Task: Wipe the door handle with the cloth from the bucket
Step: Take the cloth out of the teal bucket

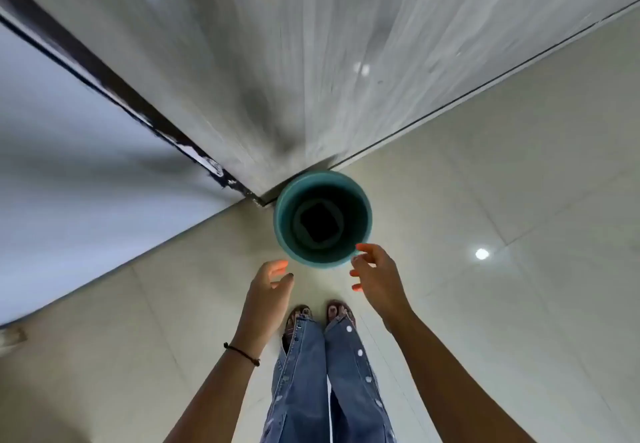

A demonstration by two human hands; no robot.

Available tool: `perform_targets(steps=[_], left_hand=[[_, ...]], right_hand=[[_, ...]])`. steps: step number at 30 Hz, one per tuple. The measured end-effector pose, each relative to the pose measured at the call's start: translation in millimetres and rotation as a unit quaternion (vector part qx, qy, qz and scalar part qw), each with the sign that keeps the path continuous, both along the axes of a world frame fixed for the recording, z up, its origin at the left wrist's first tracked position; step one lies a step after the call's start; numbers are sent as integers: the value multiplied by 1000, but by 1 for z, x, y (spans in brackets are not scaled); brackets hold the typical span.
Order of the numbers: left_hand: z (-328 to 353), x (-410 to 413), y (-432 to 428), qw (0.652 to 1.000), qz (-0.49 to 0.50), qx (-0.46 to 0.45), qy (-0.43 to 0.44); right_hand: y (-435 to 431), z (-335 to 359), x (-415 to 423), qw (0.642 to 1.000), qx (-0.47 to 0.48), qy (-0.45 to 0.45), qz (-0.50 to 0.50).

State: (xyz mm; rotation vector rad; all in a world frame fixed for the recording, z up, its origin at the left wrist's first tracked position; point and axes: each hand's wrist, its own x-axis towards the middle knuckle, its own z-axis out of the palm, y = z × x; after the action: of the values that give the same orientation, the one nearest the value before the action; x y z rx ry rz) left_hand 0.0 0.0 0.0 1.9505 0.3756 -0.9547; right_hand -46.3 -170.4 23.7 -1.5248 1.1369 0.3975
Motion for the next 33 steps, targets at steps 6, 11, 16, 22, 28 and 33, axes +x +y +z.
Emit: perform_targets(steps=[6, 11, 16, 22, 28, 33], left_hand=[[-152, 34, -25, 996, 85, 33, -17], [-252, 52, -34, 991, 86, 16, -104], [-297, 48, -36, 972, 76, 76, -208], [-314, 45, -34, 961, 109, 54, -247], [-319, 44, -33, 957, 116, 43, -264], [-300, 47, -30, 978, 122, -2, -171]], right_hand=[[-5, -184, 46, 998, 1, 49, 42], [-9, -306, 71, 989, -57, 79, 110], [-14, -394, 103, 976, -61, 147, 148], [-18, -451, 124, 959, -99, 198, 178], [-11, -469, 122, 945, -164, 202, 198], [-10, -406, 117, 992, -50, 82, 77]])
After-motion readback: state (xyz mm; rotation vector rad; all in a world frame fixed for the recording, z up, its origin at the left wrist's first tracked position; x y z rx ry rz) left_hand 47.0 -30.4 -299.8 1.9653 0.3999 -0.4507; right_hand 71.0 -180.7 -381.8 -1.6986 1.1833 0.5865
